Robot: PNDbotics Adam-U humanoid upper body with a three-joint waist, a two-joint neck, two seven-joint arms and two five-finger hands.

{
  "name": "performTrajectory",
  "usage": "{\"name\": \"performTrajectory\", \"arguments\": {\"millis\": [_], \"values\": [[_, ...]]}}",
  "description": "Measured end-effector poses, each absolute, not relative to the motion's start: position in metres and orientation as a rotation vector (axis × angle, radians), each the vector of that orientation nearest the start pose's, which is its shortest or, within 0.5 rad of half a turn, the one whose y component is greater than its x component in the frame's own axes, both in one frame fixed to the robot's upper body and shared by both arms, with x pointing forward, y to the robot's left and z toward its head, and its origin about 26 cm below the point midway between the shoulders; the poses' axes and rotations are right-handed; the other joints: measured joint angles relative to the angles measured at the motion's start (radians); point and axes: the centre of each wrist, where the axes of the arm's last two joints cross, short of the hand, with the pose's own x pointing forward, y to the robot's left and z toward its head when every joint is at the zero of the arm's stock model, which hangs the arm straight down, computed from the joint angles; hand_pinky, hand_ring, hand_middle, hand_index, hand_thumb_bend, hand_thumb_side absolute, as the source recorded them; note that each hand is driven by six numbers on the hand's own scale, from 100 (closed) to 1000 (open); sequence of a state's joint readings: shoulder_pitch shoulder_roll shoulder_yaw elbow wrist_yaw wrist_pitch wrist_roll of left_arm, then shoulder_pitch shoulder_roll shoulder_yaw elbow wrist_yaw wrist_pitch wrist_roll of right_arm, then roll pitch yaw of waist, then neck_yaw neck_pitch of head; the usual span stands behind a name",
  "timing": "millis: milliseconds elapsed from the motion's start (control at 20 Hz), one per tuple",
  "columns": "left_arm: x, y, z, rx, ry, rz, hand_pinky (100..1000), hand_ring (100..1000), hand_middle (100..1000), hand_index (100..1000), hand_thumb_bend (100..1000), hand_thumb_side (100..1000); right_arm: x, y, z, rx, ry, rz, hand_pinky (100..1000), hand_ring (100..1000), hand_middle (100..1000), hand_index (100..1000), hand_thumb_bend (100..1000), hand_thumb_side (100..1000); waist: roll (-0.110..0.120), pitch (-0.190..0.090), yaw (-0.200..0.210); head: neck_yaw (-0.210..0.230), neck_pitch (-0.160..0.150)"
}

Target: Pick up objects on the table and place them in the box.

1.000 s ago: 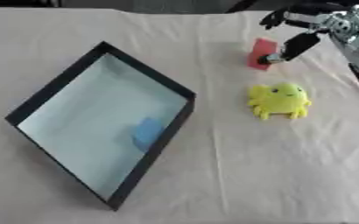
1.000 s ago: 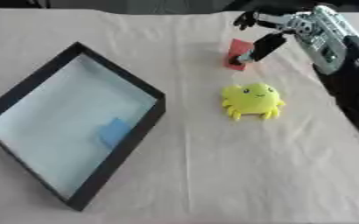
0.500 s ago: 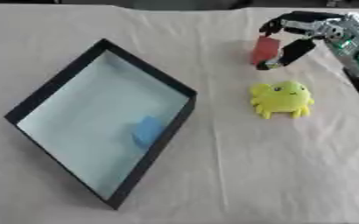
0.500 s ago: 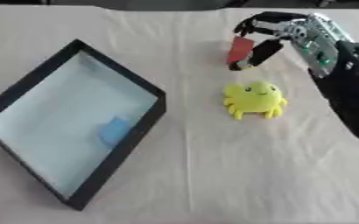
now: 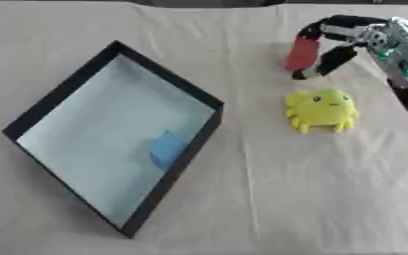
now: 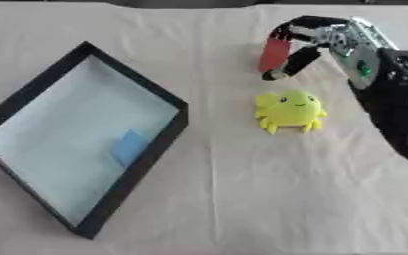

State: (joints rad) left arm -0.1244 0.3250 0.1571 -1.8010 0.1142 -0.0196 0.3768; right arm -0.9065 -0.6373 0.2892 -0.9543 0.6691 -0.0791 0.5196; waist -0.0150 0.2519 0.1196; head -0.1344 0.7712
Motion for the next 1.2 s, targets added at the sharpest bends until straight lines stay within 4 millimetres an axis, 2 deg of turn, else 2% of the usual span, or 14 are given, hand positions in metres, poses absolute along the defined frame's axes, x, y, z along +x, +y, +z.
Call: {"name": "performTrajectory", "arguments": {"millis": [200, 500, 1000, 1200], "values": [[0.2957, 0.3336, 0.1174, 0.485, -1.974, 0.252, 813, 585, 799, 779, 406, 666, 0.4641, -0.3337, 0.2033, -0.79, -1.176, 1.436, 899, 842, 724, 871, 442, 304, 0.0, 0.003, 0.0, -0.001, 0.0], [0.2957, 0.3335, 0.1174, 0.484, -1.973, 0.251, 814, 585, 800, 779, 403, 668, 0.4659, -0.33, 0.2021, -0.789, -1.192, 1.374, 883, 798, 640, 809, 407, 105, 0.0, 0.007, 0.0, -0.002, 0.0], [0.2958, 0.3335, 0.1174, 0.481, -1.972, 0.247, 816, 586, 801, 779, 401, 670, 0.4659, -0.3284, 0.2041, -0.767, -1.206, 1.319, 858, 739, 539, 725, 421, 124, 0.0, 0.007, -0.003, 0.0, 0.0], [0.2957, 0.3335, 0.1174, 0.481, -1.972, 0.247, 817, 587, 801, 779, 401, 671, 0.4652, -0.3256, 0.2072, -0.758, -1.217, 1.305, 846, 712, 504, 689, 398, 135, -0.002, 0.006, -0.004, 0.0, 0.0]]}}
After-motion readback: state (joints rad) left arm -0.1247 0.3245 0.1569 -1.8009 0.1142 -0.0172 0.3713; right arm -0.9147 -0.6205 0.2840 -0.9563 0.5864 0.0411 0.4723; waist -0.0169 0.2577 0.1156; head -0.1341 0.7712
